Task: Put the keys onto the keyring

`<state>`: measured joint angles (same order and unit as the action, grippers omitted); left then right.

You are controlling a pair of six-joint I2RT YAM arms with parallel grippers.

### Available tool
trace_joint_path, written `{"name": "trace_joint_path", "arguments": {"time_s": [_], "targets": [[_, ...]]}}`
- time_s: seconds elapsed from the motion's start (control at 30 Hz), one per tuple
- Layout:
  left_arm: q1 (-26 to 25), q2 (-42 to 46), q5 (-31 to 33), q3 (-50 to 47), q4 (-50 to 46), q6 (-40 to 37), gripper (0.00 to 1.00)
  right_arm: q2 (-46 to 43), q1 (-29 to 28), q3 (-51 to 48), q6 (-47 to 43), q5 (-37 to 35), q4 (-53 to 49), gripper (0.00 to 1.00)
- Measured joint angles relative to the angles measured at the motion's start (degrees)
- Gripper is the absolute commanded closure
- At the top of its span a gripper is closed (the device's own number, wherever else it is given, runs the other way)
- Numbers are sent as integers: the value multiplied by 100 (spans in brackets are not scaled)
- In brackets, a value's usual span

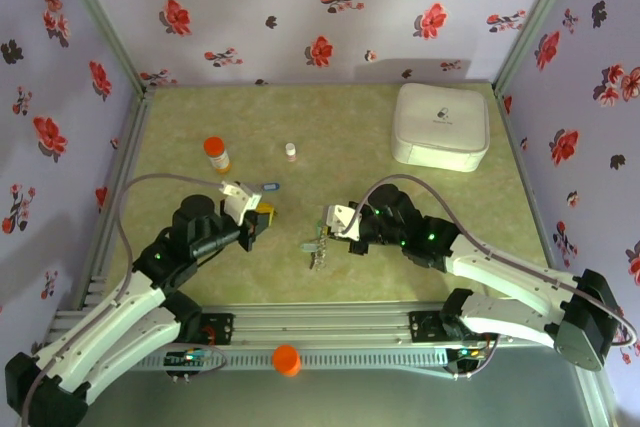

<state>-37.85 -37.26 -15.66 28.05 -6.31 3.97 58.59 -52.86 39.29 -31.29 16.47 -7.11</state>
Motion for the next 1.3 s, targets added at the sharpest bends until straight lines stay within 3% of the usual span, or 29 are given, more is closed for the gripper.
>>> {"name": "trace_joint_path", "arguments": {"time_s": [0.23,0.4,0.63,0.87,1.3], "targets": [[-107,15,-1215,-111,442,-1246,100,-118,0,0,0,4,4,100],[-223,-2,-1670,-188,763,-1482,100,-164,0,0,-22,7,7,100],[-273,-431,-2109,-645,2184,-306,100,-160,-144,-2,-68,0,181,100],[-345,-636,-2234,-850,2938,748,100,-52,-310,-2,-66,-76,435,100],[-391,-737,-2236,-863,3309,1202,100,37,-459,-2,74,-221,623,100]]}}
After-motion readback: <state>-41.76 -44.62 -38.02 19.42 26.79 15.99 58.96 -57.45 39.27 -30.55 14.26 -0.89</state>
